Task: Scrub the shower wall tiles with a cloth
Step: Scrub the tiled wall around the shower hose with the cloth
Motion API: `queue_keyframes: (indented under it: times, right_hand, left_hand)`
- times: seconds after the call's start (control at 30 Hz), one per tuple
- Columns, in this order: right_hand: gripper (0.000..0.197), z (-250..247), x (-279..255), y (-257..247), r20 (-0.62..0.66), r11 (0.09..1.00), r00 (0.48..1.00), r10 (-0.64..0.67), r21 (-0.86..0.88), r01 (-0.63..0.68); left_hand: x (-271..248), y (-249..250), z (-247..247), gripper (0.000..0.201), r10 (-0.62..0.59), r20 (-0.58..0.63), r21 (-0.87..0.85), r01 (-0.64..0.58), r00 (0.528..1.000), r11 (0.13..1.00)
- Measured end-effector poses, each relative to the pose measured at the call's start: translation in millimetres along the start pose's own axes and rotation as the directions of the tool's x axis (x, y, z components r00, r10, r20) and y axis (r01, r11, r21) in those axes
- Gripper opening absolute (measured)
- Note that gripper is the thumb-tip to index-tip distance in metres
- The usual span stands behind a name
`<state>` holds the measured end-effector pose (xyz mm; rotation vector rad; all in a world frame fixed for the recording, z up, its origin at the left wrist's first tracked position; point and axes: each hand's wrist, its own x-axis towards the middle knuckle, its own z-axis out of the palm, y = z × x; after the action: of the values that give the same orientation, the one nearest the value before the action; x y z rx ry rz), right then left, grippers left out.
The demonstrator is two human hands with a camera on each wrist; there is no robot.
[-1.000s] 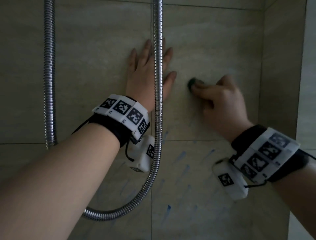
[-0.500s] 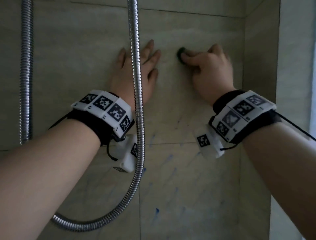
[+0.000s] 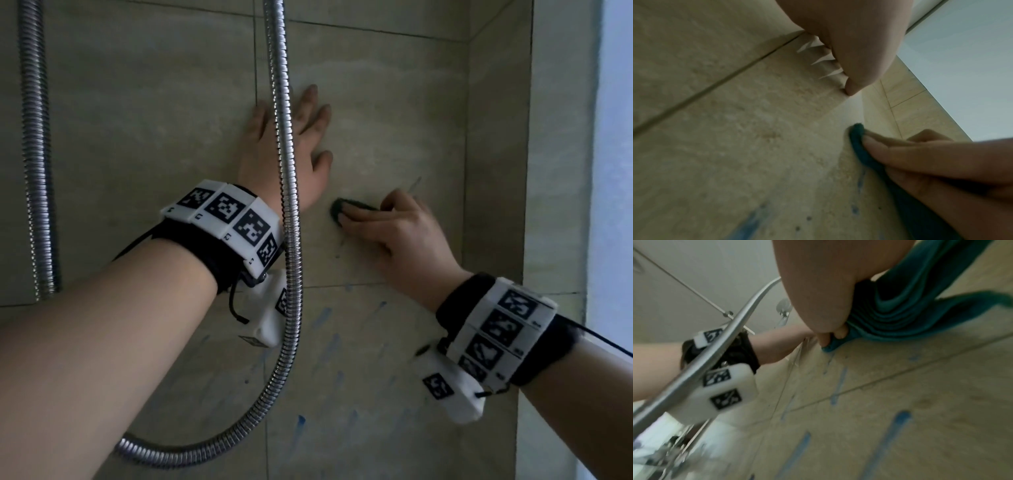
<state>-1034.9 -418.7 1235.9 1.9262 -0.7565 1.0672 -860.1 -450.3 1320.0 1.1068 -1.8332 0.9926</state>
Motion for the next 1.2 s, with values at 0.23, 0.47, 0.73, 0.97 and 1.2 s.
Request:
queue_keyframes:
  times: [0.23, 0.47, 0.73, 0.97, 1.2]
  right_hand:
    - [0.049, -31.2, 27.9, 43.3, -0.048, 0.878, 0.887, 0.460, -0.124, -0.462]
    - [0.031, -4.8, 1.1, 4.9, -0.103, 0.994, 0.995, -0.006, -0.109, -0.005]
    - [0.046, -29.4, 29.2, 32.5, 0.018, 0.945, 0.980, 0.199, -0.268, -0.187]
    - [0.058, -59.4, 62.3, 51.9, -0.035, 0.706, 0.764, 0.644, -0.359, -0.611]
    - [0.048, -35.2, 30.8, 30.7, 0.002, 0.690, 0.750, 0.661, -0.394, -0.607]
  left_hand:
    - [-0.6, 1.2, -2.1, 0.060, 0.037, 0.014, 0.044, -0.037, 0.999, 0.998]
    - [-0.9, 7.1, 2.3, 0.061, 0.032, 0.010, 0.028, -0.032, 0.999, 0.999]
    - [17.4, 21.3, 2.0, 0.059, 0.095, 0.033, 0.045, -0.096, 0.995, 0.994]
    - [18.9, 21.1, 2.4, 0.057, 0.095, 0.018, 0.038, -0.096, 0.995, 0.995]
    - [17.7, 28.1, 6.6, 0.057, 0.079, -0.012, 0.010, -0.079, 0.997, 0.997]
